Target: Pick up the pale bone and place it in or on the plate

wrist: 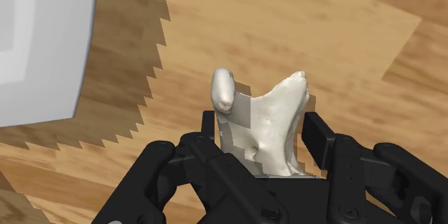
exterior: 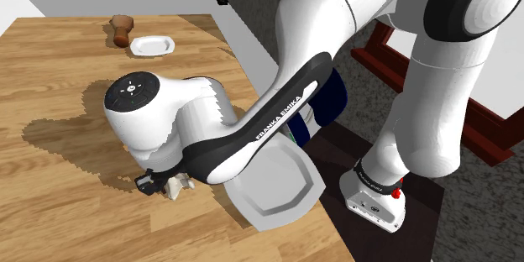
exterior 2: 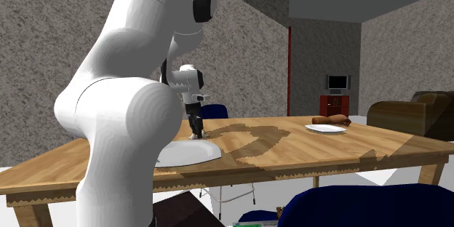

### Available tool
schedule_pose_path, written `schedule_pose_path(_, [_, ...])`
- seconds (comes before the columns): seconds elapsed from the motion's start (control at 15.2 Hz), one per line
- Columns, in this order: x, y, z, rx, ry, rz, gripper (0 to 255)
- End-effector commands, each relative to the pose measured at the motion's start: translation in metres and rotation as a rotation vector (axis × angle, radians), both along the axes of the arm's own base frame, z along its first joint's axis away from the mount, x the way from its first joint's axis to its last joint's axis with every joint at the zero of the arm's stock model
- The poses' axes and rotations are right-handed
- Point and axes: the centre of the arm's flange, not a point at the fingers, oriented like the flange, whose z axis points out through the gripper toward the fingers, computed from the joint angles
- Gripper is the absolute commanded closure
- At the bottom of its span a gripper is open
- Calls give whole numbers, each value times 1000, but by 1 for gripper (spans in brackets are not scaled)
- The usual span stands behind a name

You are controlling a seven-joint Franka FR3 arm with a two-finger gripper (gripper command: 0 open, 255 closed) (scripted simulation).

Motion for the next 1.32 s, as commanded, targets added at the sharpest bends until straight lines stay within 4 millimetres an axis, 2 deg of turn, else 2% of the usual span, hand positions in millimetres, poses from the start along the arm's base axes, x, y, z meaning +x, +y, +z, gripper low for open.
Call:
schedule_pose_path(0.0, [0, 0, 0, 0, 0, 0, 255])
schedule_pose_path(0.4, [0, 0, 0, 0, 0, 0, 255])
schedule_pose_path(1.25, [0, 0, 68, 0, 0, 0, 255])
